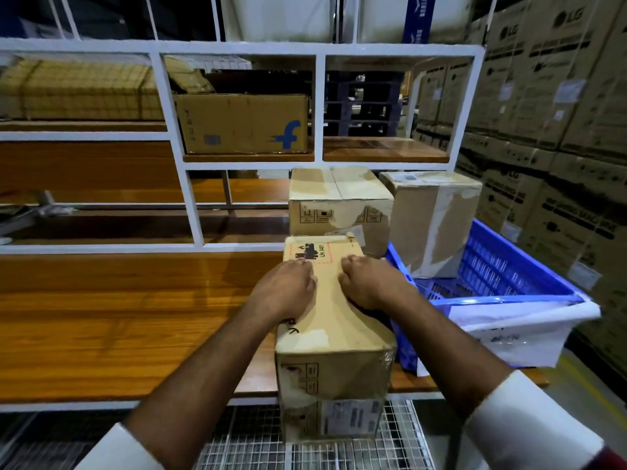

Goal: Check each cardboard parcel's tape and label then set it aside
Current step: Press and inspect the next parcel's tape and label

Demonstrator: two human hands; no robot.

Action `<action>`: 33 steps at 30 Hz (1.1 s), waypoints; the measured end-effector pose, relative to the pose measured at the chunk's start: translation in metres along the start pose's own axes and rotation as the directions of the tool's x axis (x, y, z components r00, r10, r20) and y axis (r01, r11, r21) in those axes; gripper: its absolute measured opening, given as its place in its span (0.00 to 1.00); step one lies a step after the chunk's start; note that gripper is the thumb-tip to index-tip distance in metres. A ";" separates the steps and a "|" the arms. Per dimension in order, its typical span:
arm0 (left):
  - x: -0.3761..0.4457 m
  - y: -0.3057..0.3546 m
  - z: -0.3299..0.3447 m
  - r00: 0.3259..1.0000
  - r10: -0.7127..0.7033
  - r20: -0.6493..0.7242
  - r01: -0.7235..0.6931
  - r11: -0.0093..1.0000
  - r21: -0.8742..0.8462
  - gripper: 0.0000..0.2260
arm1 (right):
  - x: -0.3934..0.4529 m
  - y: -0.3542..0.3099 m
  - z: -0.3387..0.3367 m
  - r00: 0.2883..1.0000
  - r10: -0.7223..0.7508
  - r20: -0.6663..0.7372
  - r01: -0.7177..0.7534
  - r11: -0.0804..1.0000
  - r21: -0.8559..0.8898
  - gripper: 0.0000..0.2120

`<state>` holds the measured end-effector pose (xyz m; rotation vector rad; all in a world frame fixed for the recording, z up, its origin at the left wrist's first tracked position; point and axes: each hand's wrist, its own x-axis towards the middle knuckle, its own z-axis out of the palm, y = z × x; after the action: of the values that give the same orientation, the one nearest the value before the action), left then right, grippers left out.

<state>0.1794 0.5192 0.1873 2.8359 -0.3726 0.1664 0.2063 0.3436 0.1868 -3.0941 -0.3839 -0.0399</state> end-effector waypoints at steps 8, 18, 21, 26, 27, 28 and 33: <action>-0.025 -0.007 0.006 1.000 -0.014 0.021 0.016 0.996 -0.089 0.22 | -0.030 -0.004 0.006 0.999 0.022 -0.045 -0.019 0.998 0.052 0.26; -0.049 0.021 0.006 0.993 0.119 0.014 -0.120 0.992 0.047 0.21 | -0.055 -0.033 0.012 0.994 -0.102 -0.039 0.104 0.993 0.052 0.25; -0.048 0.022 0.006 0.993 0.112 0.022 -0.113 0.992 0.049 0.22 | -0.054 -0.032 0.011 0.994 -0.104 -0.035 0.106 0.991 0.084 0.25; -0.062 0.012 0.000 0.997 0.082 -0.010 -0.082 0.996 -0.024 0.20 | -0.074 -0.024 0.001 1.000 -0.010 -0.022 0.011 1.000 0.030 0.25; -0.068 0.006 -0.001 0.997 0.075 -0.013 -0.076 0.996 -0.052 0.19 | -0.081 -0.022 0.001 1.000 0.020 -0.021 -0.020 1.000 0.013 0.25; -0.074 0.001 0.000 0.997 0.072 -0.004 -0.072 0.994 -0.082 0.19 | -0.088 -0.021 0.003 0.999 0.039 -0.021 -0.038 0.999 0.012 0.25; -0.085 -0.005 0.010 0.997 0.065 -0.043 -0.071 0.984 -0.164 0.21 | -0.101 -0.021 0.009 0.998 0.051 -0.048 -0.048 0.996 0.074 0.26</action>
<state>0.1000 0.5409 0.1642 2.6548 -0.4538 0.1932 0.1035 0.3399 0.1750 -3.0222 -0.2997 -0.0991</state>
